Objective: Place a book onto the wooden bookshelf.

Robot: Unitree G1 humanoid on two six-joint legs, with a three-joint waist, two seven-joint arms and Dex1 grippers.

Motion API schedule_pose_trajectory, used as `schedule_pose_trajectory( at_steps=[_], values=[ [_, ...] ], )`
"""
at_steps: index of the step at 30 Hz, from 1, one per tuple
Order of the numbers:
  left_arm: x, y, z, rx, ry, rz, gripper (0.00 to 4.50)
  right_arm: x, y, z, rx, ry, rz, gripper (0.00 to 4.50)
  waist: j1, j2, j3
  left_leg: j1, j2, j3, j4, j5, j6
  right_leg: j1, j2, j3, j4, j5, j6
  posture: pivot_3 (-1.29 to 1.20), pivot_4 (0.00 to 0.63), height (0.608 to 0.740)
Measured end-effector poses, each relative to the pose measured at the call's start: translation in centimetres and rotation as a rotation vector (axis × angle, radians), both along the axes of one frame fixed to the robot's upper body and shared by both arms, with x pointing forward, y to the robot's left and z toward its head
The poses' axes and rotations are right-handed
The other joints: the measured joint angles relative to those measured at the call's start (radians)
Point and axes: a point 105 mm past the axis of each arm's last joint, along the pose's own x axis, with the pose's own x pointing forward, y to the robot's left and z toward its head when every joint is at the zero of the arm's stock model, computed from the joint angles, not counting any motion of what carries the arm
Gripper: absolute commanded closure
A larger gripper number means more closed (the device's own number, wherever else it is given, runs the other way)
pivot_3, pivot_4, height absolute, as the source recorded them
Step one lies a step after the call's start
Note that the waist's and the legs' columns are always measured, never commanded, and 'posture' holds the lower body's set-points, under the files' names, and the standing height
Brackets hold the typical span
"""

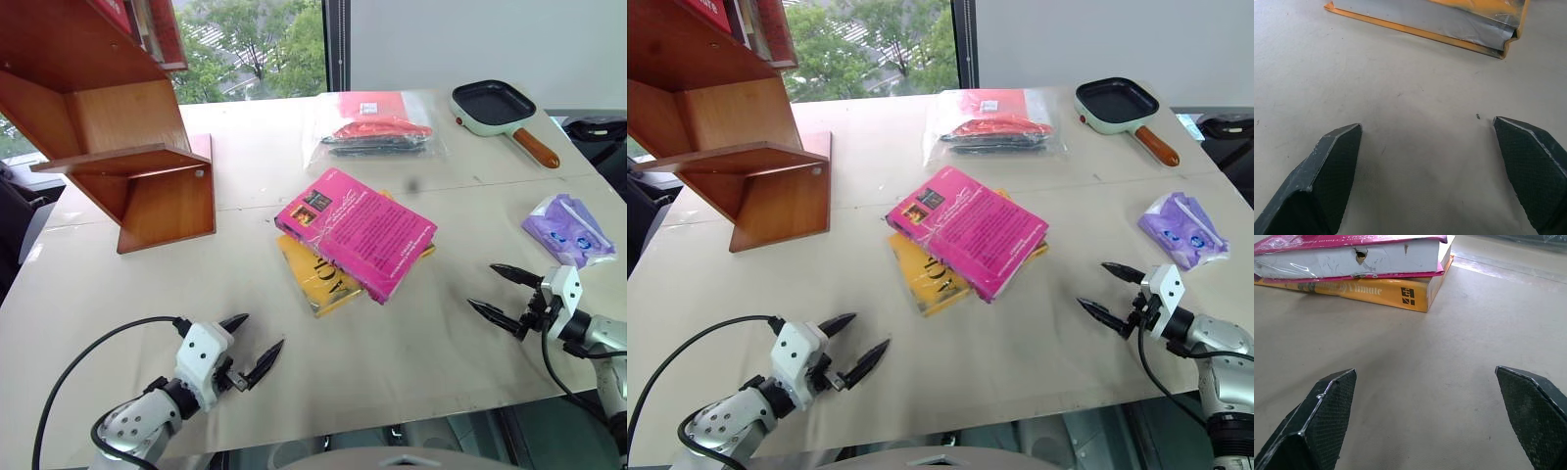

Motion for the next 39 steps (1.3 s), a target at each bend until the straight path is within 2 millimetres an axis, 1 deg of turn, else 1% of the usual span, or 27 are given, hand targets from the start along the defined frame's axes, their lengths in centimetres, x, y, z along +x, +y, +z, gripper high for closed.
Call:
schedule_pose_trajectory(
  at_steps=[4,10,20,24,27,28,29,31,33,34,35,36,37,38,39],
  values=[
    [0.0,0.0,0.0,-0.007,-0.006,0.005,0.06,0.3,-0.3,0.1,-0.008,0.004,-0.001,0.0,0.0,0.0,0.0,0.0,0.0,0.001,0.0,0.0,0.0,0.0,0.0,0.0,0.0,0.0,0.0,0.0,0.15,0.735],
    [0.1,1.2,0.2,-0.004,-0.021,0.042,0.06,0.9,-0.3,0.4,-0.011,-0.002,0.013,0.0,0.002,-0.002,0.002,-0.001,0.0,-0.001,0.0,0.0,0.0,0.0,0.0,-0.001,0.0,0.0,0.0,0.0,0.15,0.735],
    [0.1,1.2,0.1,-0.006,-0.028,0.037,0.06,1.1,-0.9,-0.3,-0.015,0.021,0.017,0.0,0.002,-0.003,0.002,-0.001,0.0,-0.001,0.0,0.0,0.0,0.0,0.0,0.0,0.0,0.0,0.0,0.0,0.15,0.735],
    [0.3,1.5,0.2,0.005,-0.027,0.02,0.06,1.6,-0.9,0.0,-0.013,0.01,0.014,0.0,0.002,-0.003,0.002,-0.001,0.0,-0.001,0.0,0.0,0.0,0.0,0.0,0.0,0.0,0.0,0.0,0.0,0.15,0.735],
    [0.4,2.3,0.6,0.026,-0.021,0.006,0.06,2.5,-1.0,0.8,-0.018,-0.019,-0.015,0.0,0.001,-0.003,0.003,-0.001,0.0,-0.001,0.0,0.0,0.0,-0.001,0.0,0.0,0.0,0.0,0.0,0.0,0.15,0.735],
    [0.4,2.8,1.1,0.034,-0.016,-0.013,0.06,3.5,-1.1,1.3,-0.025,-0.028,-0.045,0.0,-0.001,-0.004,0.004,-0.001,0.0,-0.001,0.0,0.0,0.0,-0.001,0.0,0.0,0.0,0.0,0.0,0.0,0.15,0.735],
    [0.5,3.3,1.7,0.037,-0.013,-0.031,0.06,4.5,-1.3,1.9,-0.029,-0.038,-0.076,0.0,-0.003,-0.005,0.005,-0.002,0.0,0.0,0.0,0.0,0.0,-0.002,0.0,-0.001,0.001,0.001,-0.001,0.0,0.15,0.735],
    [1.0,4.3,4.0,0.005,-0.048,-0.05,0.06,6.2,-1.4,3.8,-0.046,-0.08,-0.106,0.0,0.0,-0.004,0.007,-0.003,0.0,0.0,0.001,0.0,0.0,-0.003,-0.001,-0.002,0.0,0.001,-0.001,0.0,0.15,0.735],
    [1.3,4.6,5.8,-0.017,-0.068,-0.097,0.0,7.7,-0.8,5.2,-0.034,-0.102,-0.106,0.51,0.0,-0.006,0.009,-0.004,0.0,0.0,0.001,0.0,0.0,-0.004,-0.001,-0.003,0.0,0.002,-0.004,0.0,0.15,0.735],
    [1.4,4.7,6.9,-0.01,-0.07,-0.149,0.0,9.1,0.1,6.6,-0.013,-0.123,-0.099,0.77,-0.003,-0.006,0.01,-0.004,0.0,0.0,0.001,0.0,0.0,-0.005,0.0,-0.003,0.0,0.003,-0.005,0.0,0.15,0.735],
    [1.5,4.8,8.0,0.018,-0.075,-0.197,0.0,10.2,1.1,8.0,-0.001,-0.152,-0.085,1.25,-0.003,-0.006,0.01,-0.005,0.0,0.0,0.001,0.0,0.0,-0.005,0.0,-0.004,0.0,0.003,-0.006,0.0,0.15,0.735],
    [1.6,4.7,8.5,0.024,-0.084,-0.213,0.0,10.5,1.4,8.4,0.002,-0.164,-0.078,1.66,-0.003,-0.006,0.01,-0.005,0.0,0.0,0.001,0.0,0.0,-0.005,0.0,-0.004,0.0,0.003,-0.006,0.0,0.15,0.735],
    [1.5,4.7,9.2,0.02,-0.085,-0.238,0.0,11.1,2.1,9.0,0.01,-0.172,-0.063,2.23,-0.002,-0.007,0.01,-0.005,0.0,0.0,0.0,0.0,0.0,-0.005,0.0,-0.004,0.0,0.003,-0.006,0.0,0.15,0.735],
    [1.3,4.7,9.4,0.01,-0.065,-0.257,0.0,11.7,2.7,9.0,0.012,-0.163,-0.056,2.61,-0.002,-0.007,0.01,-0.006,0.0,0.0,0.001,0.0,0.0,-0.005,0.0,-0.004,-0.001,0.004,-0.006,0.0,0.15,0.735],
    [1.2,4.8,9.8,0.005,-0.047,-0.278,0.0,12.4,3.4,8.8,0.009,-0.143,-0.046,3.2,-0.002,-0.007,0.01,-0.009,0.0,0.0,0.001,0.0,0.0,-0.007,0.0,-0.004,-0.001,0.004,-0.006,0.0,0.15,0.735]
  ],
)
